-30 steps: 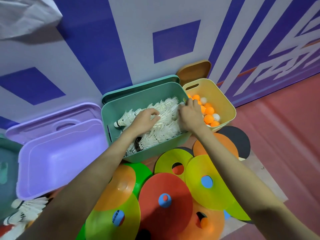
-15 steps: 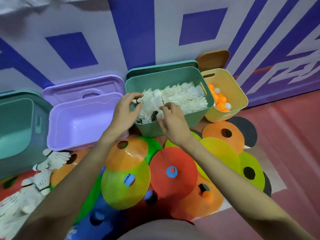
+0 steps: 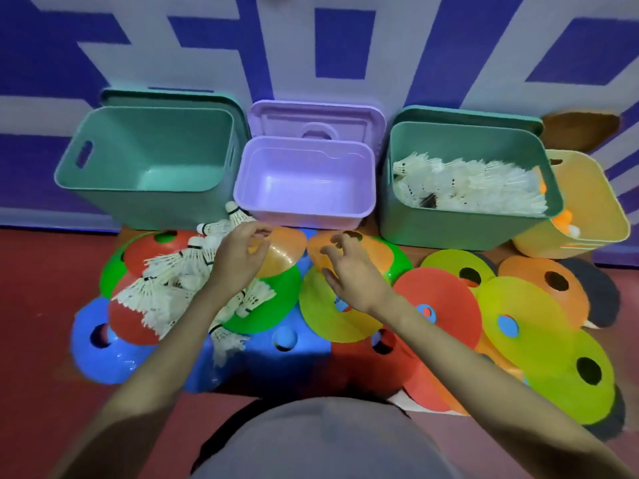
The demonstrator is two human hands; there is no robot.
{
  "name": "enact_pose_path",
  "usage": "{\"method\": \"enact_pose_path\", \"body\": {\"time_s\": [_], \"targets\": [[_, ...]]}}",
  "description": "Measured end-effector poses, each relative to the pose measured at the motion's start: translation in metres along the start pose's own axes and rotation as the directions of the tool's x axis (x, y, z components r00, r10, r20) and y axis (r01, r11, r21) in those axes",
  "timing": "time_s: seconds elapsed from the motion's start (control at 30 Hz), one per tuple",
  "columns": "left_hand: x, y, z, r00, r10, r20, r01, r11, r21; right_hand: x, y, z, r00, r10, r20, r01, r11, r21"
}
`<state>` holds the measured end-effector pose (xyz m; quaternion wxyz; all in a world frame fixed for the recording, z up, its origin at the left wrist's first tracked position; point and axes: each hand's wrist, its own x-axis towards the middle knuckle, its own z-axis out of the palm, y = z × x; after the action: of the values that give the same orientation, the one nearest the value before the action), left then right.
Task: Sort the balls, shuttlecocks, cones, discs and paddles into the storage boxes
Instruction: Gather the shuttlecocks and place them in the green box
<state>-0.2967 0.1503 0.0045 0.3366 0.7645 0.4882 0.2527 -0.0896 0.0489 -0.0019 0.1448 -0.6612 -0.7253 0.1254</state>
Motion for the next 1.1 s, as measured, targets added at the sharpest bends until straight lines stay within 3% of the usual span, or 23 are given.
{"method": "enact_pose_path", "body": {"time_s": [0.27,0.4,0.57,0.73,0.9,1.03,1.1], "targets": [[-0.053,-0.064,-0.063,0.999,-0.043,-0.023,0.046,0.985,0.165,0.028,-0.069,0.052,0.97,-0.051,0.237,0.057,0.998,-0.016],[-0.067,-0.088,-0.085,0.999,-0.032,0.026,0.022,0.944,0.329,0.043,-0.093,0.072,0.942,0.016,0.334,-0.008,1.0,-0.026],[-0.089,-0.11,-0.093,0.99,-0.125,0.057,0.088,0.896,0.435,0.053,-0.113,0.09,0.913,0.113,0.393,-0.104,0.994,-0.045],[-0.104,-0.128,-0.092,0.991,-0.136,0.005,0.121,0.902,0.413,0.057,-0.12,0.101,0.929,0.194,0.315,-0.193,0.981,-0.035],[-0.107,-0.133,-0.091,0.976,-0.215,-0.025,0.215,0.956,0.198,0.06,-0.118,0.106,0.9,0.334,0.28,-0.379,0.917,0.122],[-0.106,-0.13,-0.092,0.967,-0.242,-0.073,0.247,0.967,0.067,0.054,-0.12,0.099,0.909,0.308,0.281,-0.357,0.923,0.143],[-0.105,-0.124,-0.093,0.975,-0.204,-0.088,0.206,0.978,0.016,0.049,-0.118,0.093,0.935,0.283,0.213,-0.311,0.944,0.112]]}}
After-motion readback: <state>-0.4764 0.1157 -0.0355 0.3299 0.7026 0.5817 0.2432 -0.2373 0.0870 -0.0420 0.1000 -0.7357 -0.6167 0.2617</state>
